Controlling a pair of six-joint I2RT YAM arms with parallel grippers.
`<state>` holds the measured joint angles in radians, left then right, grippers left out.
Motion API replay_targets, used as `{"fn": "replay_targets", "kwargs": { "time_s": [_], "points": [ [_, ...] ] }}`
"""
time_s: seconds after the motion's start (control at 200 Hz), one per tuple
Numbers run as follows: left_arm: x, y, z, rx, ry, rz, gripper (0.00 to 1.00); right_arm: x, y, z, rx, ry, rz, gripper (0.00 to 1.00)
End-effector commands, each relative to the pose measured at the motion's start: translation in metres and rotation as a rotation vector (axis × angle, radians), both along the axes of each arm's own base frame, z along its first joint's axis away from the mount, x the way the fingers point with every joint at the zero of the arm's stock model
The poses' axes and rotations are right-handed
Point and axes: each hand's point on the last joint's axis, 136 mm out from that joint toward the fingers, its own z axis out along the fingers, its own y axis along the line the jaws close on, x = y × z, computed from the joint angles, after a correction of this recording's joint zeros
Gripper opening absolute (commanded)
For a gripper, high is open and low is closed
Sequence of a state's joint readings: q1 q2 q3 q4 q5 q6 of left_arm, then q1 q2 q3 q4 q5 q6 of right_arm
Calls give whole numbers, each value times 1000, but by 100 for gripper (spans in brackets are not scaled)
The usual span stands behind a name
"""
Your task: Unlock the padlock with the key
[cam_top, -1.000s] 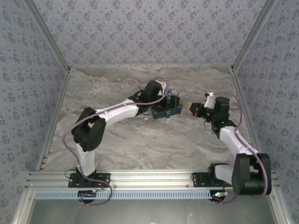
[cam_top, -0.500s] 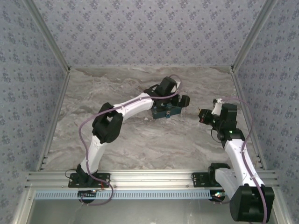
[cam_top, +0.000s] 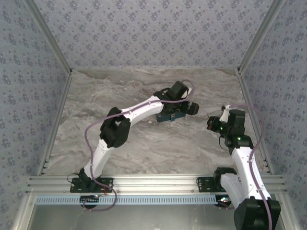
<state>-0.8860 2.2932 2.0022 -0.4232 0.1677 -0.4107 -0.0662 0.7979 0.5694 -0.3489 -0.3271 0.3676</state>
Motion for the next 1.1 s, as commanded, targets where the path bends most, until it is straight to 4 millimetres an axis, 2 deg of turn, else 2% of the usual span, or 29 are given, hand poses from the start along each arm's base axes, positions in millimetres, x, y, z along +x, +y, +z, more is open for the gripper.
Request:
{"fn": "replay_targets", "kwargs": {
  "time_s": [0.0, 0.09, 0.12, 0.315, 0.595, 0.849, 0.989, 1.094],
  "points": [
    [-9, 9, -13, 58, 23, -21, 99, -2, -5, 9, -26, -10, -10, 0],
    [-14, 12, -11, 59, 25, -29, 99, -3, -5, 9, -26, -8, -11, 0],
    [-19, 17, -19, 77, 40, -32, 99, -3, -6, 9, -26, -6, -13, 0],
    [-39, 36, -11, 66, 32, -35, 99, -4, -5, 10, -23, -4, -10, 0],
    [-74, 65, -12, 67, 43, -29, 99, -6, -3, 6, -14, 10, -5, 0],
    [-97, 93, -8, 73, 31, 13, 99, -7, 1, 4, 4, 14, 10, 0],
    [-103, 104, 5, 49, 14, 34, 99, -7, 12, 2, 31, 16, 63, 0],
    [-103, 110, 24, 16, -27, 48, 99, -7, 24, 2, 40, 14, 112, 0]
  ]
}}
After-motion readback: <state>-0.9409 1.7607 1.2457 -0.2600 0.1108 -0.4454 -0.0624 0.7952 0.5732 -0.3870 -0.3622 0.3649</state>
